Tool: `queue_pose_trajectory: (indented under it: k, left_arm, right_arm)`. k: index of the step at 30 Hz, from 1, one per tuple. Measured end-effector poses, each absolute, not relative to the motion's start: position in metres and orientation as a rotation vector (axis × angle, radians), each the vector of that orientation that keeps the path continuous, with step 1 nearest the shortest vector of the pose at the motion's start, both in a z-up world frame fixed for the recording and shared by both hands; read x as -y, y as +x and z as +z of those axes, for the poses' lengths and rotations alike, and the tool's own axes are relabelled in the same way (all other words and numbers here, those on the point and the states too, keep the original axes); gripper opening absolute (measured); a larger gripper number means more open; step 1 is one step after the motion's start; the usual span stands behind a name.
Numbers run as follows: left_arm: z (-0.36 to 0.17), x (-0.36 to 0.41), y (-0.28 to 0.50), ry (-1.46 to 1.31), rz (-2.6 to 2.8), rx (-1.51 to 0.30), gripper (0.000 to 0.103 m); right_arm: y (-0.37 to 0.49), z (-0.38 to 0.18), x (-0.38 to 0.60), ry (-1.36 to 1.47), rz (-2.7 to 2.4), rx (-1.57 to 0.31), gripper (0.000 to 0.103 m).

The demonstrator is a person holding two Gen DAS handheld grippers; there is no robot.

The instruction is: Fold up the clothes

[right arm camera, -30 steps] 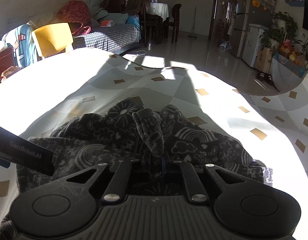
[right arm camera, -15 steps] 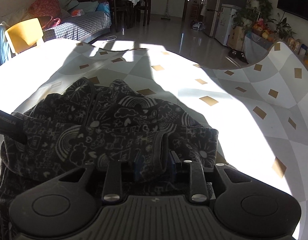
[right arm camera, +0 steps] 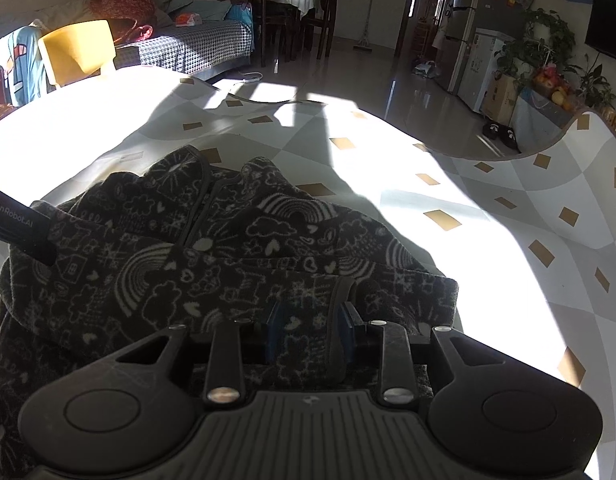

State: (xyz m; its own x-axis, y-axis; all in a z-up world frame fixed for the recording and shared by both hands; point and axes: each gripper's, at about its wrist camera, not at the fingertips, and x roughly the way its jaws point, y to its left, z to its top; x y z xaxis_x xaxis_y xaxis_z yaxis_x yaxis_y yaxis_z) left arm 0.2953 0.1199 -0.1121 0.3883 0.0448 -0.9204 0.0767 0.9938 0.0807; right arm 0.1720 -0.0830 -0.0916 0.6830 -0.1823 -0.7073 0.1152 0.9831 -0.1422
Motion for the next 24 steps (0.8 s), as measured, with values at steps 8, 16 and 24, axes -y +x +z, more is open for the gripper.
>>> queue_pose_trajectory:
  k: [8, 16, 24]
  left_arm:
    - [-0.141, -0.089, 0.285, 0.236, -0.092, -1.202, 0.103]
    - [-0.147, -0.087, 0.280, 0.235, -0.098, -1.178, 0.103]
    - [-0.147, -0.090, 0.270, 0.225, -0.106, -1.155, 0.103]
  right_arm:
    - [0.183, -0.124, 0.095, -0.017, -0.205, -0.960, 0.034]
    - [0.178, -0.123, 0.089, -0.063, -0.198, -0.948, 0.034]
    - [0.176, -0.123, 0.086, -0.079, -0.194, -0.950, 0.034]
